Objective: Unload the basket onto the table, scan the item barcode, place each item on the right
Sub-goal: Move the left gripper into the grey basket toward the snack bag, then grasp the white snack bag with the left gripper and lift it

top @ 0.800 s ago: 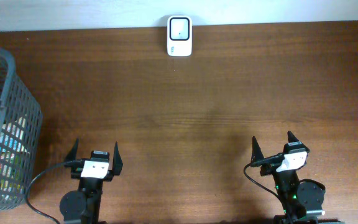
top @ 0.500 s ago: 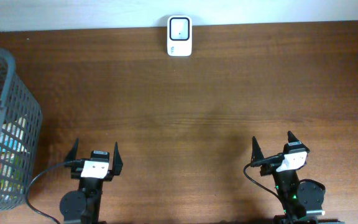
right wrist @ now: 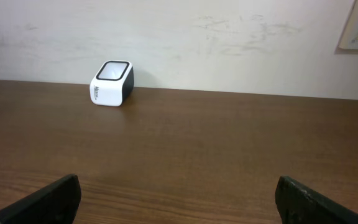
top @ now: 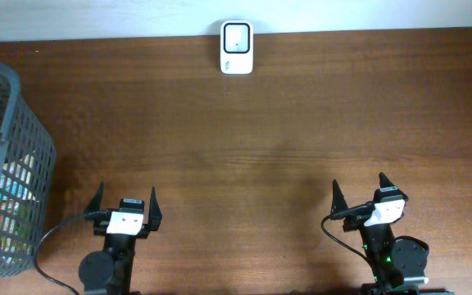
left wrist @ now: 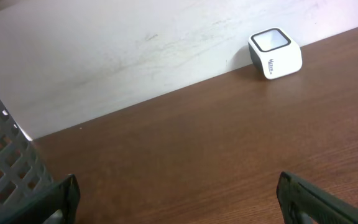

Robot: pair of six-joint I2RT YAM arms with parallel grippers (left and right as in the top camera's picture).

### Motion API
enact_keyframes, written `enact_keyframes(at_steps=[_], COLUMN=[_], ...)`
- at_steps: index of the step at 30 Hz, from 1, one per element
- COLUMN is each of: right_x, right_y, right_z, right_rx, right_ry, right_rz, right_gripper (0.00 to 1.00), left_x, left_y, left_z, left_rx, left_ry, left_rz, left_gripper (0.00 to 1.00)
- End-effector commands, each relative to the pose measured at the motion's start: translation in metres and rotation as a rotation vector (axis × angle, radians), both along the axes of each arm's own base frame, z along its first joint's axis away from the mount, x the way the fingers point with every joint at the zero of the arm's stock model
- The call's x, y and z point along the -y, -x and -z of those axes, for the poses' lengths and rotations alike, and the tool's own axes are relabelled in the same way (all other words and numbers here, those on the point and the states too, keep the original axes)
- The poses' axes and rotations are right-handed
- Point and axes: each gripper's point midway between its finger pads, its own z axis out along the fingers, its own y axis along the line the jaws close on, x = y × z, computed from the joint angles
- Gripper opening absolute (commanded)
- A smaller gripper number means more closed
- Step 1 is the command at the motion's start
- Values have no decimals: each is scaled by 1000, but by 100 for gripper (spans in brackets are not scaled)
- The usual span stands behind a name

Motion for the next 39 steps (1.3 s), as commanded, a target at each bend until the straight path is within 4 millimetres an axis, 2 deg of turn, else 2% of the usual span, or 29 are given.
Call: enact_keyframes(at_steps=[1, 2, 4, 5, 6, 9, 12, 15, 16, 17, 18, 20, 21, 24, 28, 29, 30, 31, 32, 33, 34, 35, 37, 38, 39], right_x=[-1, -1, -1, -1, -1, -1, -1, -1, -1, -1, -1, -1, -1, -1, -1, -1, -1, -1, -1, -1, -1, -1, -1, -1, -1], right_y=[0, 0, 0, 0, 0, 0, 0, 0, 0, 0, 0, 0, 0, 0, 0, 0, 0, 0, 0, 0, 0, 0, 0, 0, 0], right_z=[2, 2, 2, 2, 2, 2, 2, 2, 2, 2, 2, 2, 2, 2, 2, 2, 2, 2, 2, 2, 2, 2, 2, 2, 2], right_rx=[-4, -4, -4, -4, -4, -4, -4, -4, -4, -4, -4, -4, -4, -4, -4, -4, -4, -4, -4, -4, -4, -4, -4, -4, -4], right_ry=[-4, -4, -4, -4, -4, -4, -4, -4, -4, -4, -4, -4, -4, -4, -4, -4, -4, -4, -4, -4, -4, -4, -4, -4, -4], right_rz=[-5, -5, -5, -5, -5, -5, -5, -5, -5, -5, -5, -5, -5, -5, -5, -5, -5, -5, -5, -5, -5, -5, -5, -5, -5], right_gripper=[99, 99, 99, 99, 99, 99, 99, 99, 99, 99, 99, 99, 99, 99, 99, 99, 99, 99, 99, 99, 99, 99, 99, 99, 99], left_x=[0, 0, 14, 41, 46, 47, 51, 52, 61, 66, 69, 69, 73, 83, 79, 63, 29, -3, -45, -91, -146, -180, -235, -254, -277], left_y=[0, 0, 1, 6, 7, 6, 2, -22, -36, -46, -68, -97, -115, -131, -140, -150, -161, -164, -161, -151, -132, -116, -86, -75, -63], left_z=[1, 1, -5, -8, -8, -17, -50, -94, -119, -134, -157, -179, -198, -227, -234, -233, -231, -230, -228, -225, -218, -214, -203, -194, -177], left_rx=[4, 4, 26, 39, 37, 18, 1, -53, -72, -91, -164, -320, -438, -544, -525, -516, -518, -503, -466, -417, -364, -339, -310, -307, -323], left_ry=[5, 5, 8, 16, 19, 90, 99, 113, 122, 131, 155, 204, 248, 310, 295, 289, 397, 485, 588, 691, 804, 840, 883, 914, 955], left_rz=[0, 0, 78, 240, 270, 270, 295, 314, 371, 408, 434, 439, 458, 528, 507, 398, 159, -34, -249, -450, -661, -764, -921, -985, -1065], left_gripper=[99, 99, 99, 99, 99, 99, 99, 99, 99, 99, 99, 99, 99, 99, 99, 99, 99, 99, 100, 100, 98, 95, 91, 91, 90])
